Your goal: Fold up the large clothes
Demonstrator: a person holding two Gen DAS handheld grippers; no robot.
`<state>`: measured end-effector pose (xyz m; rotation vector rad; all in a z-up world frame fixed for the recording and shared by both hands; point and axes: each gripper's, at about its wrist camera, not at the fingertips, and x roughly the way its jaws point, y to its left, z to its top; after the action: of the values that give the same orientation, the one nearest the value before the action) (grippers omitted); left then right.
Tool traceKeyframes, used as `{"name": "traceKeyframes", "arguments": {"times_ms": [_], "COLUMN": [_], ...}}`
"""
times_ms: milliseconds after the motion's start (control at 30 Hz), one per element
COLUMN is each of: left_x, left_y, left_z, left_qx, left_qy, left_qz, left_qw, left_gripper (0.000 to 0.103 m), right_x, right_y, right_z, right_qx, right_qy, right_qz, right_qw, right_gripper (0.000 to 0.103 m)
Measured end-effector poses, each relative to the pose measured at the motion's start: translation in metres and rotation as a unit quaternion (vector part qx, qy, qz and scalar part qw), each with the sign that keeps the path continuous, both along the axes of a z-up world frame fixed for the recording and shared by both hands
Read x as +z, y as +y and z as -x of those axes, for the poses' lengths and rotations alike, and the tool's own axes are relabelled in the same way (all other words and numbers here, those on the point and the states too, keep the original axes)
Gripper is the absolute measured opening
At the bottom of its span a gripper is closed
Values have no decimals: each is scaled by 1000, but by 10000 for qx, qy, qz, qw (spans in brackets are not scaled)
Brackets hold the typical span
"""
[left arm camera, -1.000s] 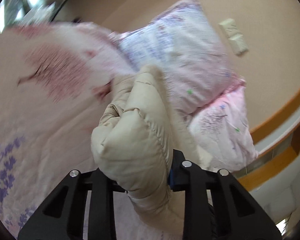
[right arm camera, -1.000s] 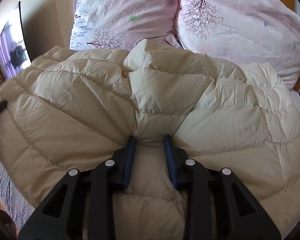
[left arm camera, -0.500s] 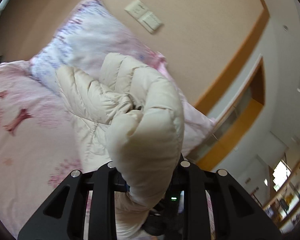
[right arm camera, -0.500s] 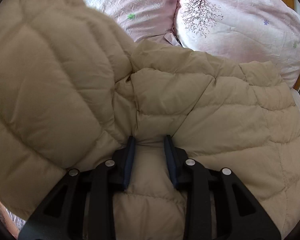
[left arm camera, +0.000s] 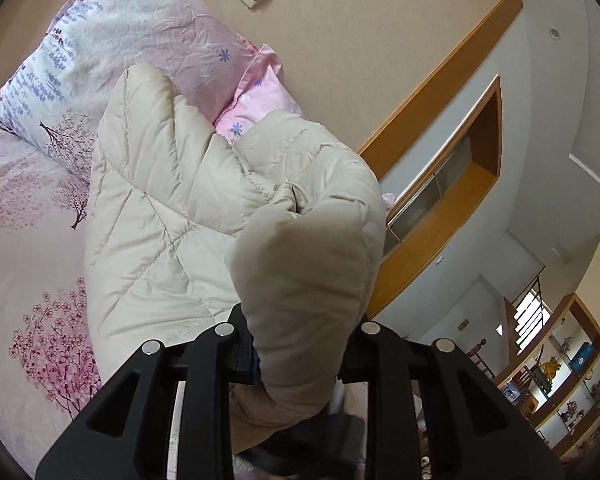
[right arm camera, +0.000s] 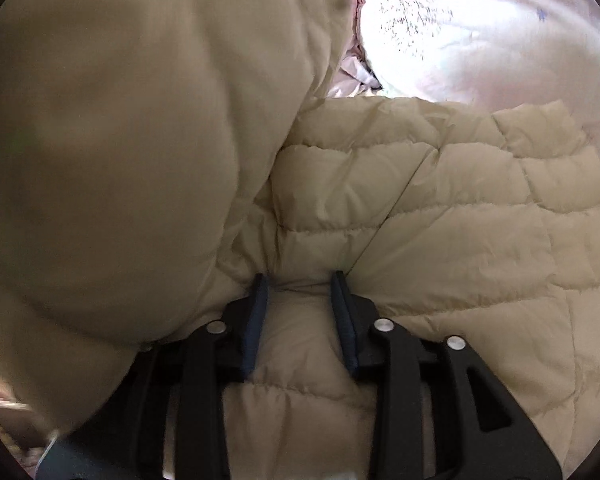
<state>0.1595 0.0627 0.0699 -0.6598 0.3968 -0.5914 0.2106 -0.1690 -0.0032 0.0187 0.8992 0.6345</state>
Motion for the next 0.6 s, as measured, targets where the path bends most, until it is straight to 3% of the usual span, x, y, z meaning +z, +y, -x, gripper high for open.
{"name": "traceKeyframes", "arguments": {"times_ms": [167, 267, 367, 433, 600], "left_x": [-1, -2, -2, -1, -6], "left_y": [-13, -18, -22, -30, -62], "left_z": [-2, -1, -1, -3, -9], "left_qx": [-130, -167, -205, -286, -695], "left_qy": [26, 34, 23, -8, 21], "left_qz": [-57, -90, -109, -155, -364], "left_qw": [9999, 9998, 9997, 9995, 9969], "left_gripper": [25, 25, 25, 25, 25], "right_x": [27, 31, 14, 1, -11], "right_y": [-50, -81, -99, -100, -94], "right_z": [14, 16, -2, -11, -32], "right_qx": [-353, -841, -1113, -1032, -807], "right_qy": [-344, -471, -97, 190, 436], "right_qz": [-132, 83, 313, 258, 54], "right_qw": [9987, 9953, 9932, 9941, 9958], "right_gripper": [43, 43, 43, 42, 43]}}
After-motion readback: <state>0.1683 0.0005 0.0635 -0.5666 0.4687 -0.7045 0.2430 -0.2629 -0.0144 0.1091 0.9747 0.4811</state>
